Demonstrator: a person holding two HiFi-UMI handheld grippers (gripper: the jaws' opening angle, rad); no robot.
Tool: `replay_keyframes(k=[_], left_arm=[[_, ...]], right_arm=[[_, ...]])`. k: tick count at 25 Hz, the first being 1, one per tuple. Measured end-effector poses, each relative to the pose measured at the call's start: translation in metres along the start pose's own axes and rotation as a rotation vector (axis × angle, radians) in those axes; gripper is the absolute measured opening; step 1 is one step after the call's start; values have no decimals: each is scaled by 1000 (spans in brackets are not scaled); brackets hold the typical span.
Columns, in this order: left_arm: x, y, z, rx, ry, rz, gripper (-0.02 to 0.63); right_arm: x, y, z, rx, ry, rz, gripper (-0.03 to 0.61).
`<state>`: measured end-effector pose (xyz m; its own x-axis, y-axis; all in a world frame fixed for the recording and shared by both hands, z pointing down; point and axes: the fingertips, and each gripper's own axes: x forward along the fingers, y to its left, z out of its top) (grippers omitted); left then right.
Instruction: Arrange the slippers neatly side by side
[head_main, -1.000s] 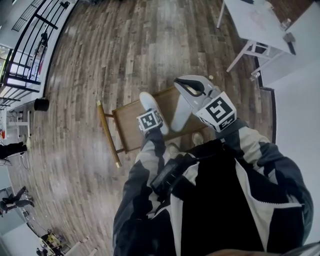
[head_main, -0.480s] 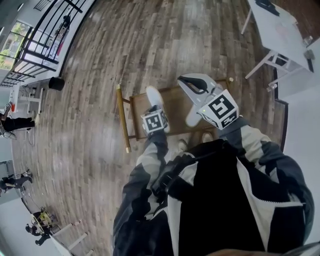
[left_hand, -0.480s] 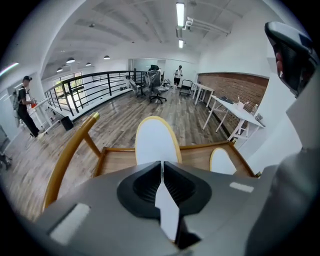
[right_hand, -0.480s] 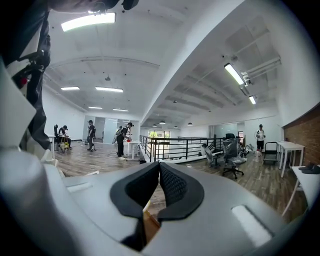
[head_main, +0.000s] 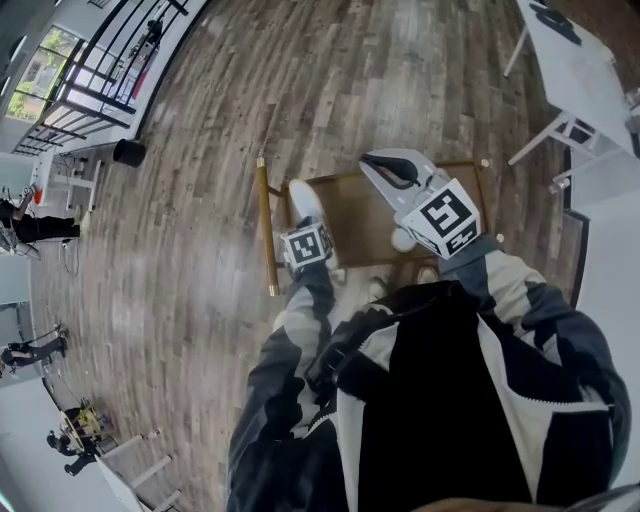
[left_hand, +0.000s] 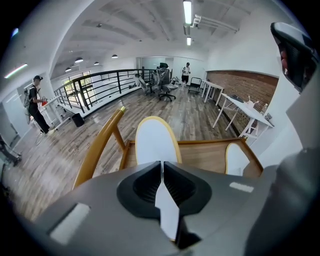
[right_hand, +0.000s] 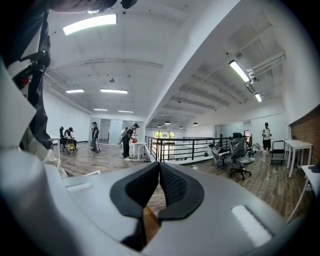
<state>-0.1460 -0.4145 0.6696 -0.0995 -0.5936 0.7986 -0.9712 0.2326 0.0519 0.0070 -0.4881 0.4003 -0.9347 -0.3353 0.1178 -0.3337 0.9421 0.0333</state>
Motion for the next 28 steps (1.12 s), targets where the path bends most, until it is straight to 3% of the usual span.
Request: replay_keyframes(k=[15,20,28], left_arm=[[40,35,-24,31,81,9,37],[50,36,-21,128,110,25,38],[78,38,-40,128,179,22,40]], right_arm=[[-2,2,-8,-15,52,-94,13],[-9,-1,-11,-9,75,-123,13],[-17,-2,-18,-19,105,-154,13]])
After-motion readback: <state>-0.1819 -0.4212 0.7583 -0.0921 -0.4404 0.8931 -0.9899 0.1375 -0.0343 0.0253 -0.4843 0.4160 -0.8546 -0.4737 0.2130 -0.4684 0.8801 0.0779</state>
